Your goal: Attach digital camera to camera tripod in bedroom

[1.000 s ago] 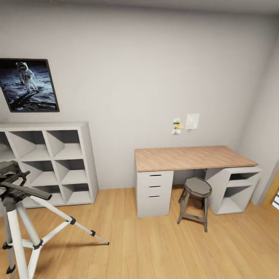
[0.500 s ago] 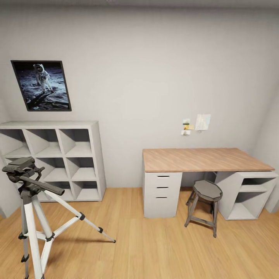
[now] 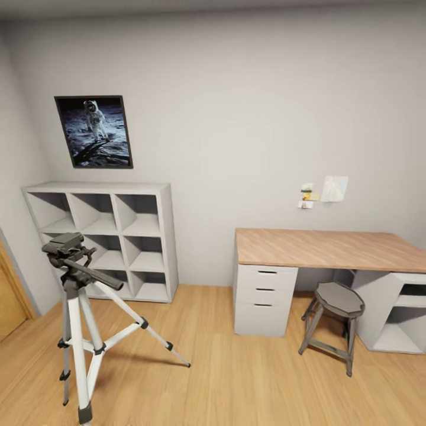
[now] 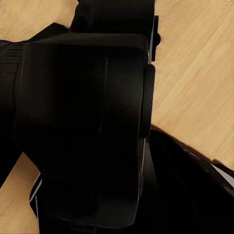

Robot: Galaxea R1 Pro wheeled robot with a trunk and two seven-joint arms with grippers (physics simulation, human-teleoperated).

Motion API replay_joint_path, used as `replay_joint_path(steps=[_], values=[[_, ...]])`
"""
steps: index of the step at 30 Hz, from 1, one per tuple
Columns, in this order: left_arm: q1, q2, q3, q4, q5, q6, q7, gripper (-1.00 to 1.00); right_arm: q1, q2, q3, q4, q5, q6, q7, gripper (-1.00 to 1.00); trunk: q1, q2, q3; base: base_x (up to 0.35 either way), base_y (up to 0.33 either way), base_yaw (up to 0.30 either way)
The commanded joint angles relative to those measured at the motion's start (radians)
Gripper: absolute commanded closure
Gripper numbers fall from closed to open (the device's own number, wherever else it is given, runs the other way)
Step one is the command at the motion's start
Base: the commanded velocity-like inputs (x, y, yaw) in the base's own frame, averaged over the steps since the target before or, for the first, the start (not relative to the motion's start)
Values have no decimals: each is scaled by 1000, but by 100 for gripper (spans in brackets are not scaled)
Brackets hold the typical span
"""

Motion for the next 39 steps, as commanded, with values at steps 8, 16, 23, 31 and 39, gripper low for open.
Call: replay_joint_path(steps=[8,16,23,31,39], values=[[0,0,-8,0,5,1,1,100,-1,-1,-2,3,7,-5,1,-100,0,-1,0,0,0,268],[0,0,-8,0,6,1,1,100,-1,-1,-3,3,6,-6,1,-100,0,-1,0,0,0,268],[0,0,-8,0,6,1,1,100,-1,-1,-3,3,4,-8,1,-100,0,-1,0,0,0,268],[0,0,-9,0,6,1,1,100,-1,-1,-3,3,6,-9,1,-100,0,-1,0,0,0,268],[0,0,-9,0,6,1,1,100,-1,-1,-3,3,8,-9,1,-100,0,-1,0,0,0,268]])
